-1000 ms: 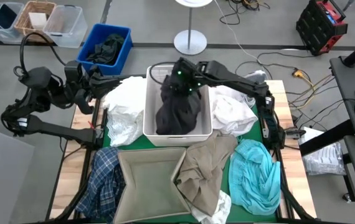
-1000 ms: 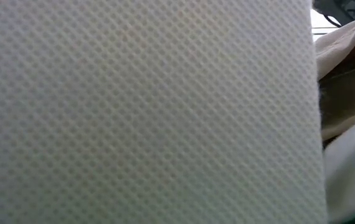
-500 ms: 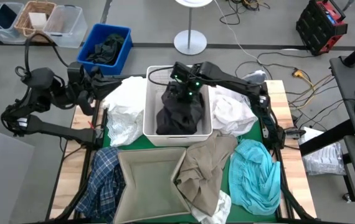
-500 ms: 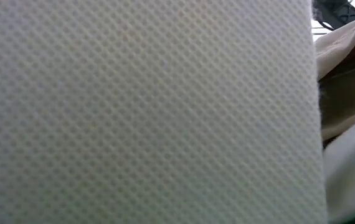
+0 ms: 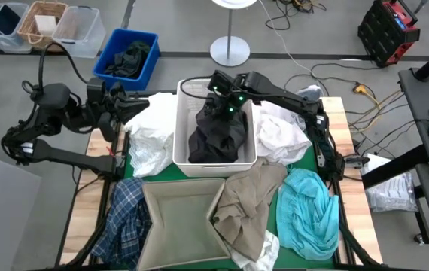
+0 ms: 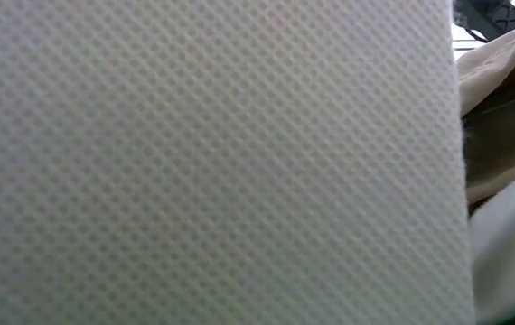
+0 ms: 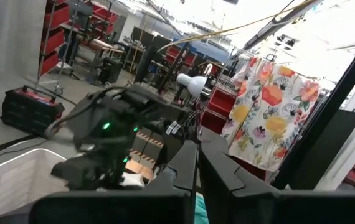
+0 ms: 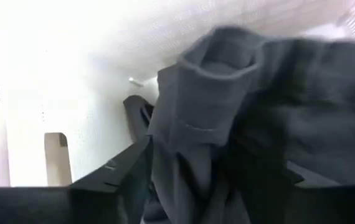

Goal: Sort clothes
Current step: Put the black short pants into the white bin

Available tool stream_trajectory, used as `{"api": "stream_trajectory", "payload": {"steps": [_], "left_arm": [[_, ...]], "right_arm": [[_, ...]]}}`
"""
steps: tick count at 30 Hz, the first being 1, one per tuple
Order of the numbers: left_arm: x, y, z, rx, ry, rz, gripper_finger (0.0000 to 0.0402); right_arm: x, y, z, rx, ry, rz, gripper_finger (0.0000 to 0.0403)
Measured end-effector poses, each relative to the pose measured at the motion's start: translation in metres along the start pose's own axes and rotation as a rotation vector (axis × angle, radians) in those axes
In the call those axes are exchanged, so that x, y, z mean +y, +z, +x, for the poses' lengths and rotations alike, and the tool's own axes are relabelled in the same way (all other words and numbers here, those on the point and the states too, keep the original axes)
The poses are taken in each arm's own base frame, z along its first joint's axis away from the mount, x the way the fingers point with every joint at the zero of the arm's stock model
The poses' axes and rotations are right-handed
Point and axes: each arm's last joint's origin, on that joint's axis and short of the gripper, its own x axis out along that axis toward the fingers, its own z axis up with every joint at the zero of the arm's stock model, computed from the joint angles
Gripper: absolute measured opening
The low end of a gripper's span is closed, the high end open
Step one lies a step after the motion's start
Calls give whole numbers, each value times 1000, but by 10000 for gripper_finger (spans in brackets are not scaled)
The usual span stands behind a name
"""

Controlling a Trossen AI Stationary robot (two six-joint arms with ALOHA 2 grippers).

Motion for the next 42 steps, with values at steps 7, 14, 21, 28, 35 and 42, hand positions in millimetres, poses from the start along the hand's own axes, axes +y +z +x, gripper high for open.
{"api": "stream_trajectory", "payload": {"steps": [7,14,21,28,35,42], "left_arm": [[3,-2,5,-19,98,-10,0],[4,-7,17,-1,132,-44,0],[4,-9,21,16,139,-7,0],[4,-6,14,0,126,9,0],[3,-7,10,30,90,55,0],[4,-13,20,80,87,85,0]], "right_arm": [[7,8,-30,-153,-61,-100,267],[-6,16,-36,-246,-249,-79,226],[-5,14,-26,-210,-242,0,65],[0,14,9,-132,-215,53,14],[-2,10,46,-34,-207,90,9],[-2,10,50,-23,-206,109,9]]}}
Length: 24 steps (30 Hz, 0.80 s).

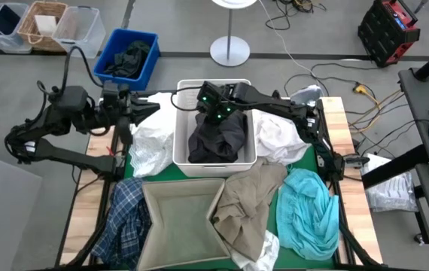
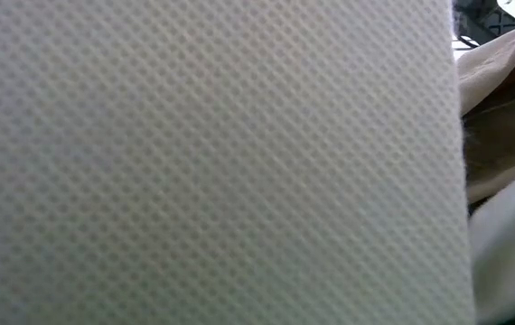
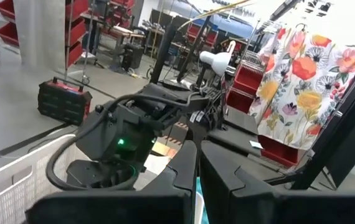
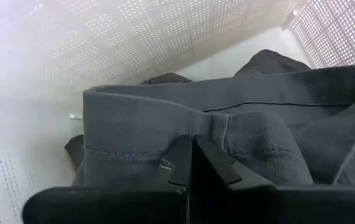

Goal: Sort clothes
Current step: Put the black short pants into the white bin

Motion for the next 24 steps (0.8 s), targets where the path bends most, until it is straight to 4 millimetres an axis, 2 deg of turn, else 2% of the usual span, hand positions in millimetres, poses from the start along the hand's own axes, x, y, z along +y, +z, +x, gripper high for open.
{"api": "stream_trajectory", "payload": {"steps": [8,15,19,24], "left_arm": [[0,-2,4,14,5,8,0],[-1,-2,3,21,-9,-46,0],[0,-4,4,45,-19,-41,0],[-1,-6,8,58,-16,-18,0]], "right_arm": [[0,1,-22,-48,1,-18,9],[2,-4,-42,-42,-37,48,9],[2,-9,-31,9,-70,30,9],[-2,-20,-2,65,-78,50,9]]}}
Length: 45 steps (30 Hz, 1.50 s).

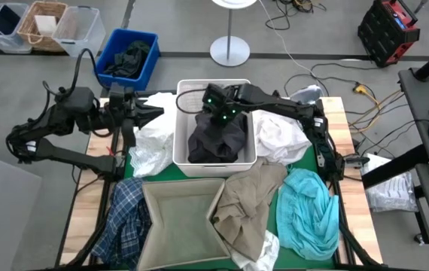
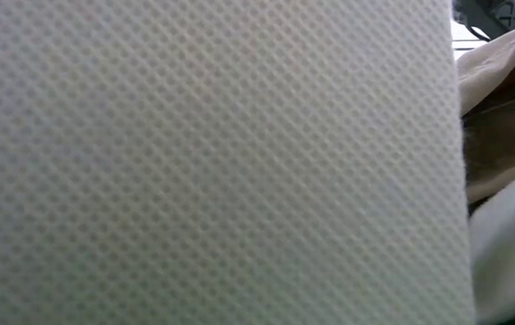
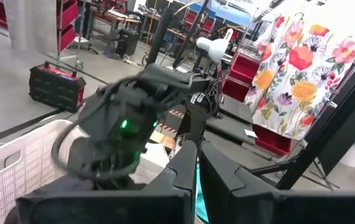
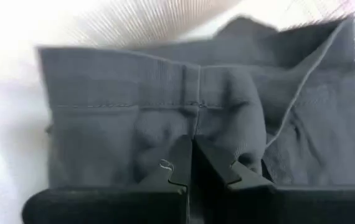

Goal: Sort clothes
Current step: Put the black short pants into the white bin

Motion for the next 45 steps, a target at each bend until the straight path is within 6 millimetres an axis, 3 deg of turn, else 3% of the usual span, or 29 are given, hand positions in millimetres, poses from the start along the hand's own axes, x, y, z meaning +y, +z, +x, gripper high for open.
{"api": "stream_trajectory", "payload": {"steps": [6,14,18,27,33,40,45], "left_arm": [[0,0,1,2,2,27,0],[0,0,1,0,2,33,0],[0,0,1,1,2,33,0],[0,-3,8,20,10,30,0],[-2,-6,25,35,16,8,0],[3,-10,71,8,62,-66,0],[15,-14,109,69,169,-133,0]], "right_arm": [[-4,-12,35,42,2,5,9],[-9,-16,48,69,36,-21,9],[-9,-14,39,52,32,-2,14],[-2,-4,-41,-84,34,-21,59],[-7,-16,-95,-161,-46,-150,80],[-15,-39,-173,-327,-113,-247,52],[-25,-50,-205,-418,-144,-257,15]]}}
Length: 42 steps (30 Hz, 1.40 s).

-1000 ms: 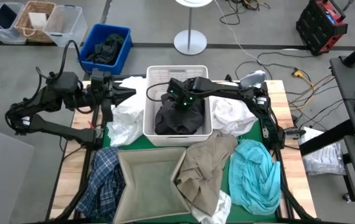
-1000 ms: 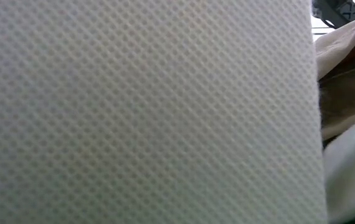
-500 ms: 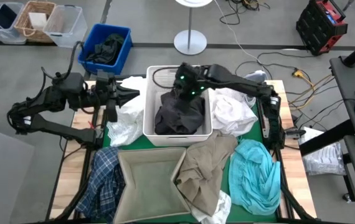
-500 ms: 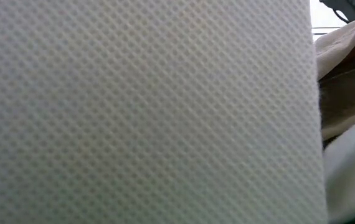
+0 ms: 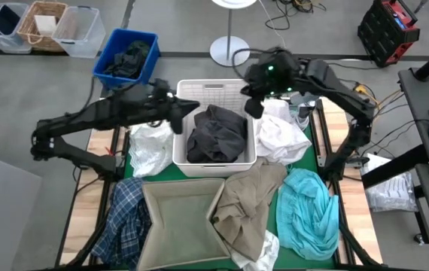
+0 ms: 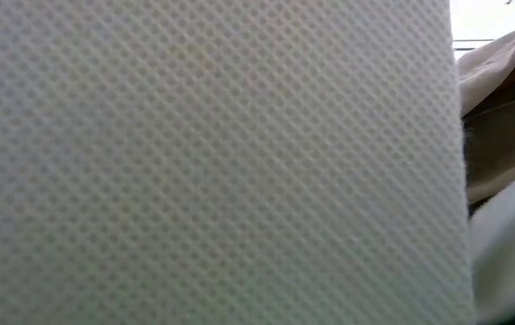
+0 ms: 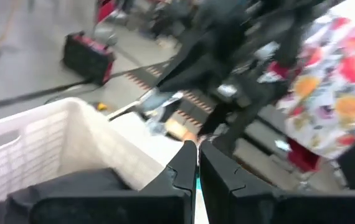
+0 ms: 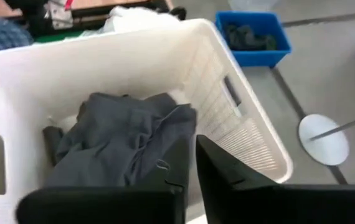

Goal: Sort clothes
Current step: Put the black short pants into the white bin

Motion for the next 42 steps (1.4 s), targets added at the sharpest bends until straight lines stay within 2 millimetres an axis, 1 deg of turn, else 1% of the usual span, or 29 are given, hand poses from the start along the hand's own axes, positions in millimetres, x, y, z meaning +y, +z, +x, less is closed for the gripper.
{"api": "stream_trajectory", "payload": {"steps": [1,3,5,6,8,11,15,18,22,26,30,38,42], "left_arm": [[0,0,6,22,16,0,0],[-2,2,12,77,47,12,0],[-6,8,13,118,67,39,0],[-8,12,12,134,79,50,0],[-12,20,10,149,112,60,0],[-20,38,5,129,135,100,0],[-31,62,-9,90,113,166,0],[-36,72,-16,97,112,219,0],[-38,78,-22,109,116,247,0],[-38,77,-23,129,120,258,0],[-37,71,-17,158,131,269,0],[-35,66,-13,183,140,274,0],[-37,61,-18,213,135,280,0]], "right_arm": [[-3,-1,-5,-10,-7,1,13],[-8,-2,-10,-22,-6,8,10],[-14,-4,-9,-23,12,18,10],[-17,-5,-5,-13,25,18,9],[-22,-7,10,12,49,24,9],[-29,-11,39,68,65,42,9],[-34,-18,79,169,82,67,9],[-34,-23,105,226,97,75,9],[-33,-26,124,255,153,94,9],[-33,-28,131,265,157,94,9],[-34,-27,130,256,168,98,9],[-39,-27,126,248,160,123,9],[-37,-35,138,295,183,165,9]]}}
